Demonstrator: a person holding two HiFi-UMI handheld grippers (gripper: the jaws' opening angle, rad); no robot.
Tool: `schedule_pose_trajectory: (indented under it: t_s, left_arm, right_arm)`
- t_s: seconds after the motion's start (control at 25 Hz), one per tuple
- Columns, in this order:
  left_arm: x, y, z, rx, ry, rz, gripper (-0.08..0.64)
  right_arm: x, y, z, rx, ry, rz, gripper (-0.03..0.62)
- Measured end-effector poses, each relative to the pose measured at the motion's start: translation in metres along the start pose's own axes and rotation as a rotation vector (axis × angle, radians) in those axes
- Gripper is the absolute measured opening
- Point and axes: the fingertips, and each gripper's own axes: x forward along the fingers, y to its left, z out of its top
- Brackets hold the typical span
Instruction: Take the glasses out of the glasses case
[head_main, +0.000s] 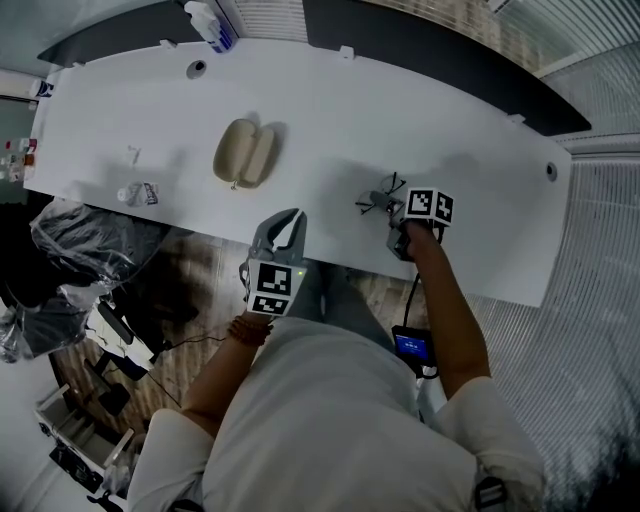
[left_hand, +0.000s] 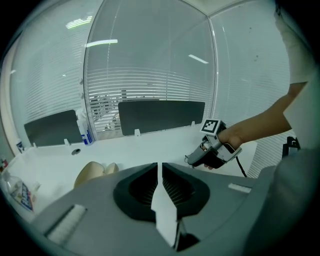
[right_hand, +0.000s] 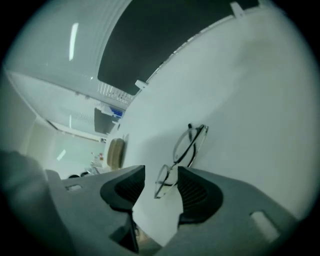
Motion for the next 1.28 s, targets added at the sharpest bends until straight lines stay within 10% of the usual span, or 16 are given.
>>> schedule_pose_trajectory:
  t_s: [0.4,0.68,1.28]
  left_arm:
    - [-0.003,0.000,0.009,0.015,-0.011,-0.020,0.024]
    - [0.003,-0.005,0.069,0.020,-0.113,-0.058,0.003]
    - [-0.037,-0.036,0.223,-0.020,-0.397,-0.226,0.003]
  right_arm:
    - [-0.029,0.013,0.010,-0.029,-0.046,-0.003,0.185]
    - [-0.098,0.095,0.048,-0.183,-0.218,0.078,0.061]
    - [-0.263,0.277,0.073,-0.854,-0.791,0.027,0.002]
